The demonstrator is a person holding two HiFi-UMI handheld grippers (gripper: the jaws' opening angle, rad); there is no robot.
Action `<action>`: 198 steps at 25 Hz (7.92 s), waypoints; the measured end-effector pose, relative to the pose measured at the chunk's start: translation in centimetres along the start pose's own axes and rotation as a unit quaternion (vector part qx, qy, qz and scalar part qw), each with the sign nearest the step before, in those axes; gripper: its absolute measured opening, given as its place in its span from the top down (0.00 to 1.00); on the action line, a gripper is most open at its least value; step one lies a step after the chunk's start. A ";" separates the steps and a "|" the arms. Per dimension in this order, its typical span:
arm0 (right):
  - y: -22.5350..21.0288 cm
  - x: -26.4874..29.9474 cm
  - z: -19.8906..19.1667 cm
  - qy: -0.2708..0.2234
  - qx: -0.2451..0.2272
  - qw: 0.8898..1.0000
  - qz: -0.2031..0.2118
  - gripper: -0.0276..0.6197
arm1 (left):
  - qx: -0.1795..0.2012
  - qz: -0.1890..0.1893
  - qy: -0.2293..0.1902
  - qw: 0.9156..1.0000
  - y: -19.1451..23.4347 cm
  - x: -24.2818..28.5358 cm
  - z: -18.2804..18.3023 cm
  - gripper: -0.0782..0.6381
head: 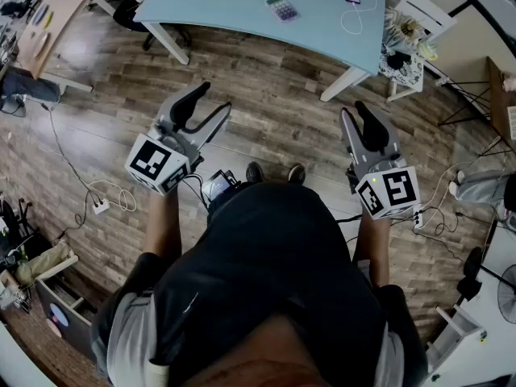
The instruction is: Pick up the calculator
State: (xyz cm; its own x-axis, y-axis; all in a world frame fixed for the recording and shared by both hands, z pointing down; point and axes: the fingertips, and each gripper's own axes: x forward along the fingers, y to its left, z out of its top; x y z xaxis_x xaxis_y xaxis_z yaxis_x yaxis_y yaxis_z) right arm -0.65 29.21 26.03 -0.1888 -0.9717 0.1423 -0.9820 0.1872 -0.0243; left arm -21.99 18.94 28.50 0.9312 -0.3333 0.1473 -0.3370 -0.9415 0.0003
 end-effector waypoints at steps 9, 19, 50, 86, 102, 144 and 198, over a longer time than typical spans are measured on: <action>2.6 2.6 0.3 -0.001 -0.007 1.000 -0.004 0.77 | 0.006 -0.006 0.000 1.000 3.0 -1.9 -0.9 0.54; 2.7 5.3 0.6 -0.014 0.033 0.999 0.001 0.77 | -0.004 -0.003 0.004 1.000 5.8 -1.8 -1.6 0.54; -14.2 17.8 0.4 -0.012 0.056 0.987 0.148 0.77 | -0.014 0.121 0.052 0.991 7.5 13.1 0.9 0.54; -26.0 17.8 -0.9 -0.014 0.083 0.996 0.008 0.77 | 0.001 0.007 0.065 0.998 12.9 28.5 1.4 0.54; -22.6 28.5 1.7 -0.013 0.074 0.996 -0.048 0.77 | -0.003 -0.059 0.061 0.996 26.2 30.1 -0.1 0.54; -29.2 55.5 -10.4 0.156 0.114 0.969 0.151 0.77 | -0.185 0.013 0.151 0.971 39.1 41.0 -16.0 0.54; -24.8 61.2 -26.8 0.300 0.056 0.899 0.314 0.77 | -0.198 -0.005 0.286 0.938 36.5 49.2 -28.4 0.66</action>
State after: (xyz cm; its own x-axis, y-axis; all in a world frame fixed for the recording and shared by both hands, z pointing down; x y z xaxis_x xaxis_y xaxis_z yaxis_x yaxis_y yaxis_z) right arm 12.23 -31.06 61.86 -0.7041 -0.4194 0.5730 -0.6823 0.6232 -0.3822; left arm 7.64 -30.39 63.80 0.7466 -0.1371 0.6510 -0.4588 -0.8147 0.3546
